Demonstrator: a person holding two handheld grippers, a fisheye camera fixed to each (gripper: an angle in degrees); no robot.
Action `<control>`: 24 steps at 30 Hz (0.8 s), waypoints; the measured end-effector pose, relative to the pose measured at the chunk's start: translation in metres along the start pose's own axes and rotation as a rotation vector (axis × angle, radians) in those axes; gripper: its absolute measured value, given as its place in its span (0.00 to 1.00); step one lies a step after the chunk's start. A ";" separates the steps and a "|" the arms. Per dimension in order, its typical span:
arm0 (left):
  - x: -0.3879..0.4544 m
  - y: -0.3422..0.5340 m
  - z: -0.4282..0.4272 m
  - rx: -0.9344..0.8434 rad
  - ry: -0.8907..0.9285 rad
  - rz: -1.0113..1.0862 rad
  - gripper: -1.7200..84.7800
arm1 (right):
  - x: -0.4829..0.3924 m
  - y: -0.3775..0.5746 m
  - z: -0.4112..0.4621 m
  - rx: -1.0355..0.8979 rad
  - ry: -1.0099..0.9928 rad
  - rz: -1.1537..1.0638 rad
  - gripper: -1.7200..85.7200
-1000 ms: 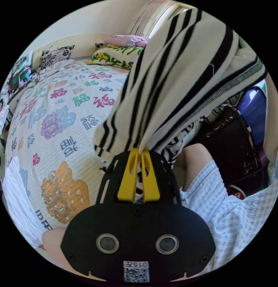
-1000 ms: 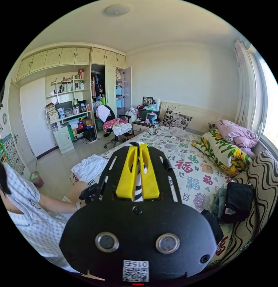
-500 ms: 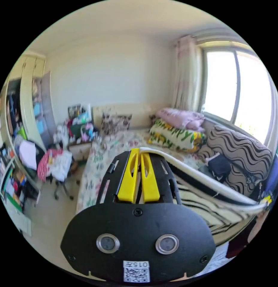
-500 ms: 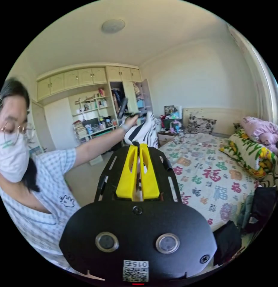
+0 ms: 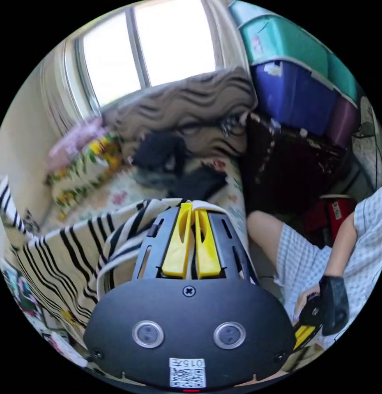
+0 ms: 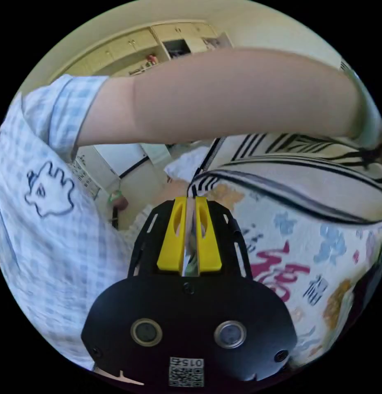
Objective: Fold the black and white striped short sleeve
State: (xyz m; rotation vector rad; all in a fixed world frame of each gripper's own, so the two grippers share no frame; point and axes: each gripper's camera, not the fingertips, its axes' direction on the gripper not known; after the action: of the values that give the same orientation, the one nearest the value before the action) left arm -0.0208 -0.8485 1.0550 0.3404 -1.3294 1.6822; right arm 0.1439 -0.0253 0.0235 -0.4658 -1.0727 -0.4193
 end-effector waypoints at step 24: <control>0.092 0.359 0.010 -0.163 0.154 -0.762 0.01 | 0.228 0.061 -0.048 -0.332 0.010 0.501 0.08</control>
State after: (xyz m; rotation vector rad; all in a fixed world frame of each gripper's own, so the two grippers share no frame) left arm -0.3563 -0.8046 0.9028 0.5282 -1.0266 0.9363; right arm 0.3071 -0.0245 0.2006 -0.9989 -0.8395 -0.1508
